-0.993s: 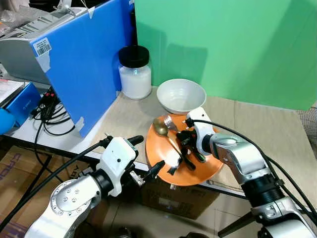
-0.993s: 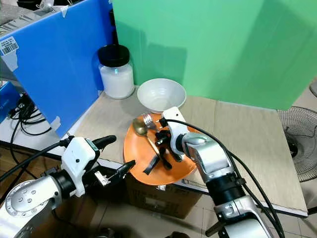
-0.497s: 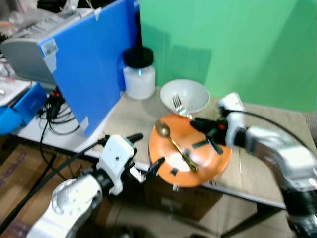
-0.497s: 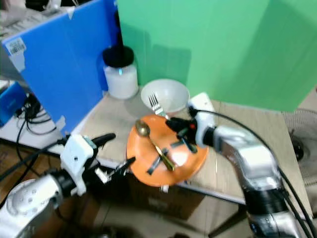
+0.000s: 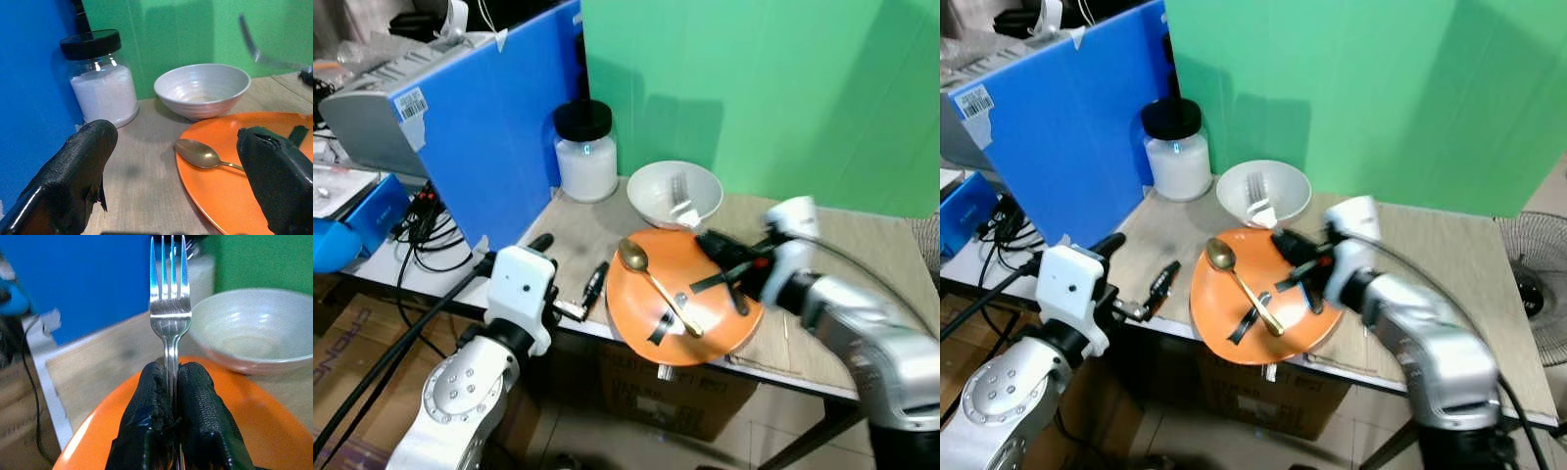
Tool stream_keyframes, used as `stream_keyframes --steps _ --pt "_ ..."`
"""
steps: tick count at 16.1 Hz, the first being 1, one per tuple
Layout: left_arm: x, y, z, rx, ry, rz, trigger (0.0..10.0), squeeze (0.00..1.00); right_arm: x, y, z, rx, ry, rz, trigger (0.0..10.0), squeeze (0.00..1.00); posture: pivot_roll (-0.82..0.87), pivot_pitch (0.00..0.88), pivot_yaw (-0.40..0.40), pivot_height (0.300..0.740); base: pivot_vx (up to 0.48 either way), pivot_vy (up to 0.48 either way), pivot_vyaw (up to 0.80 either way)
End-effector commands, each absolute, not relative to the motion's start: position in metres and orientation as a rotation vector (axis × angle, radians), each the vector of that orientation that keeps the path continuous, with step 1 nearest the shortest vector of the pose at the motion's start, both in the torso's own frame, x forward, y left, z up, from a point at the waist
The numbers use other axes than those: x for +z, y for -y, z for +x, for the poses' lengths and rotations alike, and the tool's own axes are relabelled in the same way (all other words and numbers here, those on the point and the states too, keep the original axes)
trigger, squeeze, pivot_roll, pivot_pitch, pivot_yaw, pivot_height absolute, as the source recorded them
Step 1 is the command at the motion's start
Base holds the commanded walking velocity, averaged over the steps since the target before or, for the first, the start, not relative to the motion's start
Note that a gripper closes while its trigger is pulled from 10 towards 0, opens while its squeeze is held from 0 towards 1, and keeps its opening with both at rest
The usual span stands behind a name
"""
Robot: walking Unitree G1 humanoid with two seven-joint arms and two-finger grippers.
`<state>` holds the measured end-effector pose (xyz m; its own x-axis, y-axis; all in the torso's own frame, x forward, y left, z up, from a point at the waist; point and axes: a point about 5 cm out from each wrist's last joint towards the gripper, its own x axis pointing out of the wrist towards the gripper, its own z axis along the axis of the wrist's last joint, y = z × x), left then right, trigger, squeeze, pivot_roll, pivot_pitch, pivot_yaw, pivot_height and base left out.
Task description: Setting the table
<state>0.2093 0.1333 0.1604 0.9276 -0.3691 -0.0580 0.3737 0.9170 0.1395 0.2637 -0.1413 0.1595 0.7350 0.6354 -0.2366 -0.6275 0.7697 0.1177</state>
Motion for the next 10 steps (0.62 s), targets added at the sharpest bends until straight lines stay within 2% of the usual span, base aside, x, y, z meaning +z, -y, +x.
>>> stream_keyframes --steps 1,6,10 --pt "0.159 -0.136 0.209 -0.375 -0.04 0.161 10.0 0.0 0.16 0.132 0.265 0.709 -0.27 -0.022 10.0 0.0 -0.07 0.0 0.061 0.74 0.0 0.0 0.0" --pt "0.145 -0.137 0.194 -0.463 -0.132 0.232 10.0 0.0 0.129 0.123 0.279 0.65 -0.448 -0.164 10.0 0.0 -0.06 0.0 0.055 0.74 0.0 0.0 0.0" --pt "0.141 -0.144 0.191 -0.476 -0.169 0.275 10.0 0.0 0.119 0.107 0.292 0.644 -0.51 -0.233 10.0 0.0 -0.05 0.0 0.047 0.74 0.0 0.0 0.0"
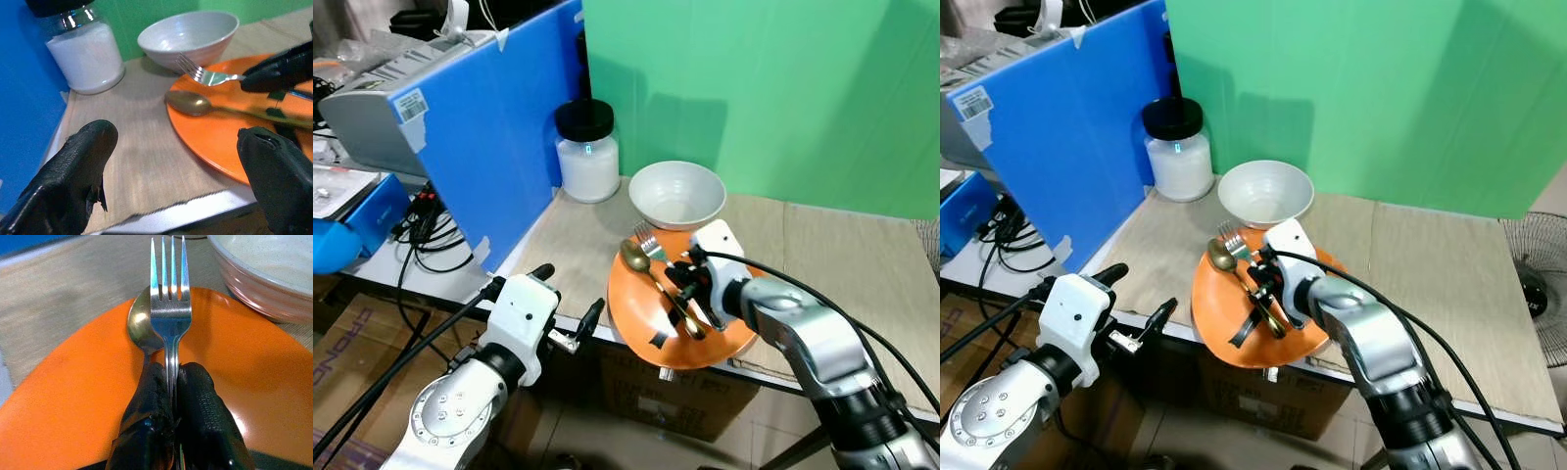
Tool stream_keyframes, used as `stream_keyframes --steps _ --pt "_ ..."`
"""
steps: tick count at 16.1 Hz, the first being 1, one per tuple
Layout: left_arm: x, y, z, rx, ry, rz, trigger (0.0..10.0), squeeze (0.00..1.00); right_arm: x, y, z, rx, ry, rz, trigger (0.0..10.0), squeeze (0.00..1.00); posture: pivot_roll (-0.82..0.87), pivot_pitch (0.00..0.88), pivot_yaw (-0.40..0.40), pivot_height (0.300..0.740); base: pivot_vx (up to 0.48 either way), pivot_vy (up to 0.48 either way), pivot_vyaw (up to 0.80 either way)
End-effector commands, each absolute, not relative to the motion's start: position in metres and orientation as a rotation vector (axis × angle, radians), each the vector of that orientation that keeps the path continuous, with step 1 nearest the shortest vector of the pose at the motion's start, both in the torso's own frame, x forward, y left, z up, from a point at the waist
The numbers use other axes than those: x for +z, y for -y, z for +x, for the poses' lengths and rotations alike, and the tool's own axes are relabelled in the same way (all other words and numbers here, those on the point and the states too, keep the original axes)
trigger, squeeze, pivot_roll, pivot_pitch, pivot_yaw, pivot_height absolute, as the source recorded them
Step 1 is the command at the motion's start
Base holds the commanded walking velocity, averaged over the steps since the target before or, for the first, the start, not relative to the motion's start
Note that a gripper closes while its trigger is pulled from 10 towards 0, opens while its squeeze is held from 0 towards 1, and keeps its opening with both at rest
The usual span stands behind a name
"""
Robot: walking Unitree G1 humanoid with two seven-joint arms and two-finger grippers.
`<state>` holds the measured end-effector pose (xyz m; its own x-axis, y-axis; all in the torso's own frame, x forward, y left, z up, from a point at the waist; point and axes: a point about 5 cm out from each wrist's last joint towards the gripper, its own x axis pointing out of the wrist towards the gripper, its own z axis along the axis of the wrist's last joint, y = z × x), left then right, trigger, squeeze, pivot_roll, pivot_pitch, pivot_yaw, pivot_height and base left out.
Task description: Setting the table
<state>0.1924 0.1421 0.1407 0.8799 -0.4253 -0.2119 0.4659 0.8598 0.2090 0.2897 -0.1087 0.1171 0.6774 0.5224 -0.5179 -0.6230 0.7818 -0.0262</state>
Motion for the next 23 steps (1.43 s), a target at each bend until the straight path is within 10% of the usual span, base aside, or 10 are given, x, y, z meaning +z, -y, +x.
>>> stream_keyframes --steps 1,8,9,11,19,23 --pt "0.14 -0.145 0.189 -0.493 -0.181 0.277 10.0 0.0 0.116 0.104 0.295 0.636 -0.535 -0.254 10.0 0.0 -0.05 0.0 0.041 0.74 0.0 0.0 0.0" --pt "0.141 -0.138 0.185 -0.596 -0.181 0.269 10.0 0.0 0.102 0.102 0.307 0.562 -0.618 -0.274 10.0 0.0 -0.05 0.0 0.048 0.74 0.0 0.0 0.0" --pt "0.143 -0.14 0.188 -0.601 -0.175 0.279 10.0 0.0 0.1 0.101 0.308 0.561 -0.622 -0.27 10.0 0.87 -0.04 0.0 0.05 0.74 0.0 0.0 0.0" --pt "0.144 -0.142 0.19 -0.602 -0.171 0.285 10.0 0.0 0.102 0.101 0.31 0.561 -0.613 -0.26 10.0 1.0 -0.04 0.0 0.052 0.74 0.0 0.0 0.0" --pt "0.149 -0.144 0.194 -0.619 -0.153 0.288 10.0 0.0 0.162 0.107 0.319 0.706 -0.471 -0.065 10.0 1.0 -0.05 0.0 0.054 0.74 0.0 0.0 0.0" --pt "0.156 -0.139 0.198 -0.642 -0.12 0.277 10.0 0.0 0.192 0.107 0.36 0.417 -0.291 0.16 10.0 1.0 -0.04 0.0 0.055 0.74 0.0 0.0 0.0"
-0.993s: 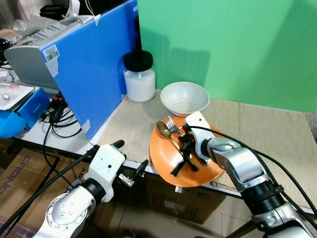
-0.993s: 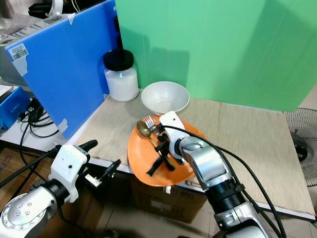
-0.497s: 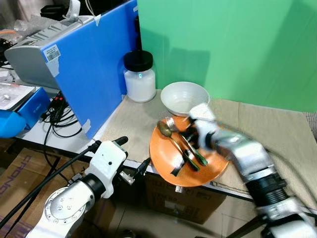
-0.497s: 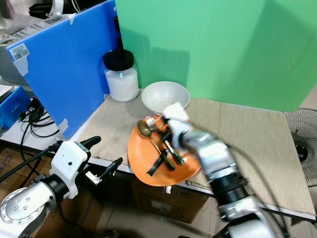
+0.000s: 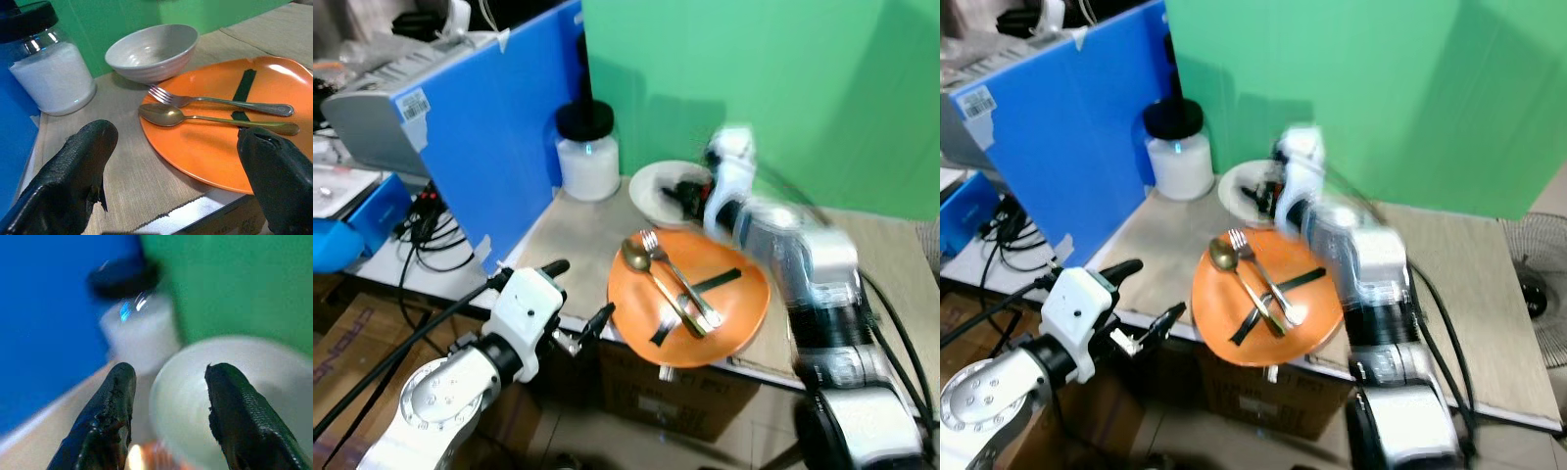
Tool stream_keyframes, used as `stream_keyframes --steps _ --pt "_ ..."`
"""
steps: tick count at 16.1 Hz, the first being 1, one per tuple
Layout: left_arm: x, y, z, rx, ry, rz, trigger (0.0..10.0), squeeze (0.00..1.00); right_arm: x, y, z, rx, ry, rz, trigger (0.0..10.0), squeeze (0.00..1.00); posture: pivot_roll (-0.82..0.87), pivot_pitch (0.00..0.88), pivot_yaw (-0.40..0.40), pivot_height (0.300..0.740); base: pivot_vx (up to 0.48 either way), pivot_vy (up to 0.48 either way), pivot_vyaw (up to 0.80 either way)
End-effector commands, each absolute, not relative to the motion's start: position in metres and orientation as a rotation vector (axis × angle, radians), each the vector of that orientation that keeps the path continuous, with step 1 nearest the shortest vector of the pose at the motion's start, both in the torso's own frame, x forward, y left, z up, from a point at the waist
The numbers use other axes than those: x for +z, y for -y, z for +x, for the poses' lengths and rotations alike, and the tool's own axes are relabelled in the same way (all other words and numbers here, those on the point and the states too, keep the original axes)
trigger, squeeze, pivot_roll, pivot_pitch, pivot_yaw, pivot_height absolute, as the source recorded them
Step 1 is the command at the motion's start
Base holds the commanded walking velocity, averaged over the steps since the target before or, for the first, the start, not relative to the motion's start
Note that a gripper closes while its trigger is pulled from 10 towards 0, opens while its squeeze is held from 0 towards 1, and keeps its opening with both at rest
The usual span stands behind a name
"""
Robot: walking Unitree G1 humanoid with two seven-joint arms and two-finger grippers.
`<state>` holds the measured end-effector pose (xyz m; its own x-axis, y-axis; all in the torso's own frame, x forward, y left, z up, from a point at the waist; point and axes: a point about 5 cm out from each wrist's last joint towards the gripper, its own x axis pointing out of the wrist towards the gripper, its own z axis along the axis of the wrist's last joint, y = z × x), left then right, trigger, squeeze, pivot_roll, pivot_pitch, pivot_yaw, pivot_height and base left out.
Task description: Setting the table
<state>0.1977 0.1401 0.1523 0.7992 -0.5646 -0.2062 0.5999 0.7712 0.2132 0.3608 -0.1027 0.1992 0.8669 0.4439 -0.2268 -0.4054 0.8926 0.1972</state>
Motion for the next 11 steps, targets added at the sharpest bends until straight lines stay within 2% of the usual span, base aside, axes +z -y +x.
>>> stream_keyframes --steps 1,2,4,5,11 --pt "0.158 -0.138 0.2 -0.648 -0.114 0.276 10.0 0.0 0.194 0.106 0.367 0.375 -0.288 0.158 10.0 1.0 -0.05 0.0 0.06 0.74 0.0 0.0 0.0" --pt "0.159 -0.137 0.201 -0.659 -0.111 0.277 10.0 0.0 0.188 0.111 0.381 0.239 -0.31 0.105 10.0 1.0 -0.05 0.0 0.066 0.74 0.0 0.0 0.0" --pt "0.159 -0.136 0.204 -0.671 -0.11 0.281 10.0 0.0 0.181 0.114 0.39 0.151 -0.337 0.069 10.0 1.0 -0.06 0.0 0.073 0.74 0.0 0.0 0.0" --pt "0.16 -0.135 0.204 -0.684 -0.11 0.283 10.0 0.0 0.173 0.115 0.394 0.114 -0.367 0.04 10.0 0.0 -0.05 0.0 0.074 0.74 0.0 0.0 0.0" --pt "0.162 -0.132 0.206 -0.723 -0.108 0.282 10.0 0.0 0.154 0.119 0.398 -0.004 -0.452 0.167 10.0 0.0 -0.05 0.0 0.078 0.74 0.0 0.0 0.0"
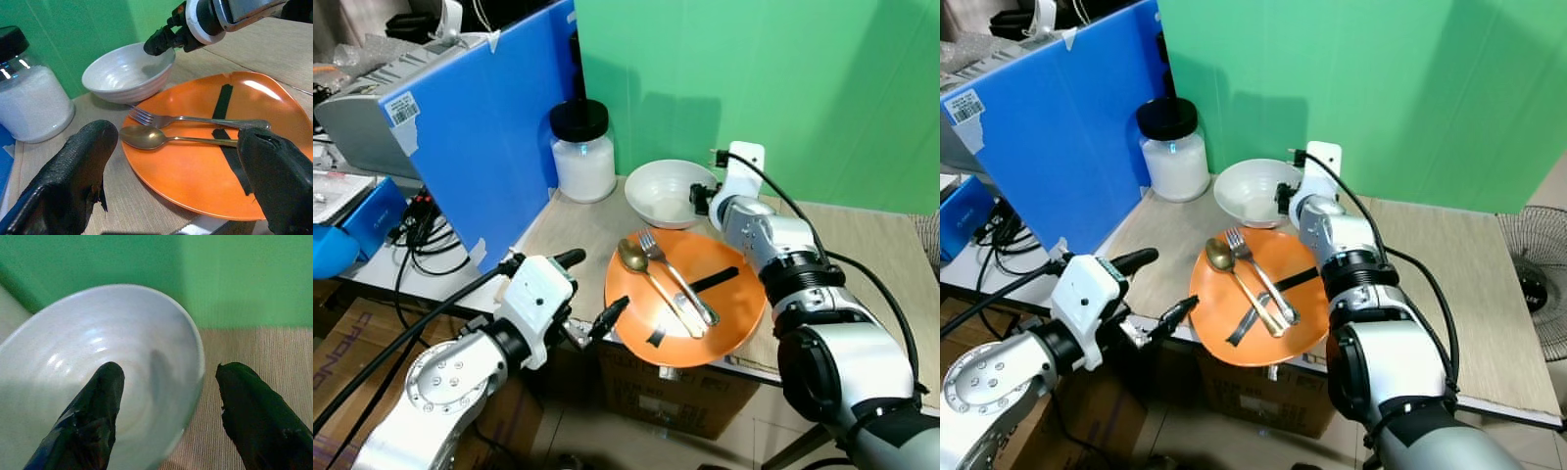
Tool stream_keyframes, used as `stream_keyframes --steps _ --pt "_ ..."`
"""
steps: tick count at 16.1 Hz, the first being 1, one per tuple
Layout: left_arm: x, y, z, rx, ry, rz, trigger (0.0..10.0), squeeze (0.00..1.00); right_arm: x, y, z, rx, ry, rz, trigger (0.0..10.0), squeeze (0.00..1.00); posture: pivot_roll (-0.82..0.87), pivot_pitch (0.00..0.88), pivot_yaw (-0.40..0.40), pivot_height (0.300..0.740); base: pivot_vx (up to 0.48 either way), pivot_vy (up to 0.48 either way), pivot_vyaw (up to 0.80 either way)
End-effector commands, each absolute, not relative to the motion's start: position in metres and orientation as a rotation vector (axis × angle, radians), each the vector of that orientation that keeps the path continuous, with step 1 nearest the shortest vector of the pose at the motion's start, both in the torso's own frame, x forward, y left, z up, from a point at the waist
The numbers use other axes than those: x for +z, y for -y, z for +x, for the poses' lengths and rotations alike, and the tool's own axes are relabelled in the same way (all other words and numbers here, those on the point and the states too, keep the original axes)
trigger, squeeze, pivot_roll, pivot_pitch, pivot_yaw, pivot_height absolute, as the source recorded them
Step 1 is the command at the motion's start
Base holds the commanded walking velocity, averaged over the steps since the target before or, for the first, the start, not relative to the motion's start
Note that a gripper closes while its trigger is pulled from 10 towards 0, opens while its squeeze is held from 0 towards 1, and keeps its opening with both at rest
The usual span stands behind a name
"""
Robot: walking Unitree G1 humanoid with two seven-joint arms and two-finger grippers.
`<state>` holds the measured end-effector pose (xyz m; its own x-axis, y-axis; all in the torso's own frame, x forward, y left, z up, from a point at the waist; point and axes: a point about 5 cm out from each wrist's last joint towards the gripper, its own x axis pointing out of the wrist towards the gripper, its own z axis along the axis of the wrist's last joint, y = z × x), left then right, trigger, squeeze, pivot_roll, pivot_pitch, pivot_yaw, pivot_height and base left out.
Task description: Setting the table
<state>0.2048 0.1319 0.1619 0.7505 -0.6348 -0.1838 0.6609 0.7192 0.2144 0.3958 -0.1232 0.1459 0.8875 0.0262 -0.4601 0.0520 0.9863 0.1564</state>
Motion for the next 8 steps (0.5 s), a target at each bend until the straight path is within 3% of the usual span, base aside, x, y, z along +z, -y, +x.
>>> stream_keyframes --steps 1,2,3,4,5,6,7,8 --pt "0.162 -0.132 0.206 -0.726 -0.11 0.281 10.0 0.0 0.152 0.12 0.399 -0.024 -0.467 0.208 10.0 0.0 -0.05 0.0 0.079 0.74 0.0 0.0 0.0" --pt "0.162 -0.132 0.206 -0.73 -0.112 0.281 10.0 0.0 0.149 0.121 0.399 -0.036 -0.486 0.248 10.0 0.0 -0.05 0.0 0.08 0.74 0.0 0.0 0.0" --pt "0.161 -0.131 0.206 -0.736 -0.115 0.281 10.0 0.0 0.137 0.118 0.395 -0.043 -0.573 0.402 10.0 0.0 -0.06 0.0 0.081 0.74 0.0 0.0 0.0" --pt "0.161 -0.131 0.206 -0.736 -0.115 0.281 10.0 0.0 0.137 0.118 0.395 -0.043 -0.573 0.402 10.0 0.0 -0.06 0.0 0.081 0.74 0.0 0.0 0.0" --pt "0.161 -0.131 0.207 -0.736 -0.116 0.28 10.0 0.0 0.129 0.112 0.391 -0.047 -0.627 0.519 7.3 0.0 -0.06 0.0 0.081 0.74 0.0 0.0 0.0" --pt "0.161 -0.131 0.207 -0.737 -0.117 0.279 10.0 0.0 0.127 0.11 0.39 -0.053 -0.644 0.573 0.9 0.0 -0.06 0.0 0.08 0.74 0.0 0.0 0.0" --pt "0.161 -0.132 0.207 -0.736 -0.117 0.278 10.0 0.0 0.124 0.107 0.388 -0.058 -0.665 0.637 0.0 0.0 -0.05 0.0 0.08 0.74 0.0 0.0 0.0" --pt "0.16 -0.132 0.207 -0.735 -0.118 0.278 10.0 0.0 0.123 0.106 0.388 -0.06 -0.673 0.657 0.0 0.0 -0.05 0.0 0.079 0.74 0.0 0.0 0.0"
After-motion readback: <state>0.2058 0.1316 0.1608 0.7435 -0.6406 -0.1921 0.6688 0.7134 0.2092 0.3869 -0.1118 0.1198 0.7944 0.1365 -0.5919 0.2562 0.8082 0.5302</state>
